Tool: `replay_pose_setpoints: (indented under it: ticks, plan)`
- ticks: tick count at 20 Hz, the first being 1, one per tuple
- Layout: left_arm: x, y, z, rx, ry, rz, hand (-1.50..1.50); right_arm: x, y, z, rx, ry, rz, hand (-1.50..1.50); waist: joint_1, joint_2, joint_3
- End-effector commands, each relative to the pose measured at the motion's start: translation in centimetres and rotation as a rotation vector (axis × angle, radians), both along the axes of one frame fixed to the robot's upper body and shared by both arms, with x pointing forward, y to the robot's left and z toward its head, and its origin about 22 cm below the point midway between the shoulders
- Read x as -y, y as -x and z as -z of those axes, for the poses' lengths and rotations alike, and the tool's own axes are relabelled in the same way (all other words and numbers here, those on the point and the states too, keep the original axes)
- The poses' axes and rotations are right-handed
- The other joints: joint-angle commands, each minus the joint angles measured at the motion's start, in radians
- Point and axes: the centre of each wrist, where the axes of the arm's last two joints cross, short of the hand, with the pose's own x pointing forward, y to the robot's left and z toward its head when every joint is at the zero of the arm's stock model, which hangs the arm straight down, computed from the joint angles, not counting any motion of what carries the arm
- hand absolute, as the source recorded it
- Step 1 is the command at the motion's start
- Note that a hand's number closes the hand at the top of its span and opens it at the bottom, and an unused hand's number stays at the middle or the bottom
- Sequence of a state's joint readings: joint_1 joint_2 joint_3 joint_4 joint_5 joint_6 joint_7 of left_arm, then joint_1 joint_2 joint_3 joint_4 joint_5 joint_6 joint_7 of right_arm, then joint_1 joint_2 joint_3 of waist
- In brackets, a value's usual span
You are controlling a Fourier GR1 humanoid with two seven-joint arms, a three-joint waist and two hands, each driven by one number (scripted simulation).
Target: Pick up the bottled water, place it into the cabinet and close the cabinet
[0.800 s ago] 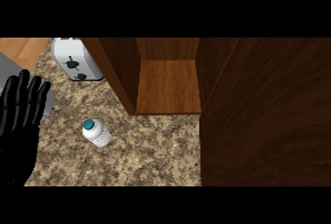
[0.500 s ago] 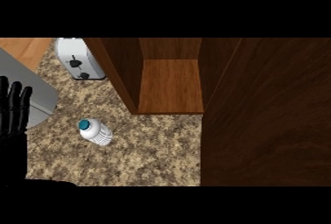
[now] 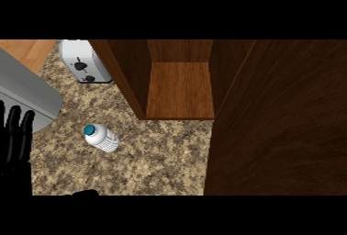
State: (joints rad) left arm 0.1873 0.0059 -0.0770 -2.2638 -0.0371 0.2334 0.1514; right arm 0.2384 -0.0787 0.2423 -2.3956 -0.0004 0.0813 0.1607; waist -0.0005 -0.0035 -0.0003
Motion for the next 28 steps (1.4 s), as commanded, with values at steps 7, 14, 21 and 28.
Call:
replay_pose_setpoints:
  ticks: [7, 14, 21, 28]
  plan:
    - [2.3, 2.6, -2.7, -0.069, 0.051, -0.011, -1.50, -2.4, 1.6, -2.4, -0.011, -0.014, -0.013, -1.50, 0.001, 0.002, 0.000]
    - [1.6, 2.5, 0.0, -0.144, -0.016, -0.029, -1.50, -2.6, 2.0, -2.3, -0.008, -0.015, -0.024, -1.50, 0.000, 0.002, 0.000]
    - [0.5, 0.4, 1.2, -0.198, -0.035, -0.045, -1.50, -4.0, 2.1, -4.0, -0.012, -0.035, -0.016, -1.50, -0.001, 0.003, -0.001]
    - [-0.4, -1.1, 4.6, -0.240, -0.016, -0.097, -1.50, -2.2, 4.4, -4.4, -0.016, -0.021, -0.020, -1.50, -0.005, 0.001, 0.000]
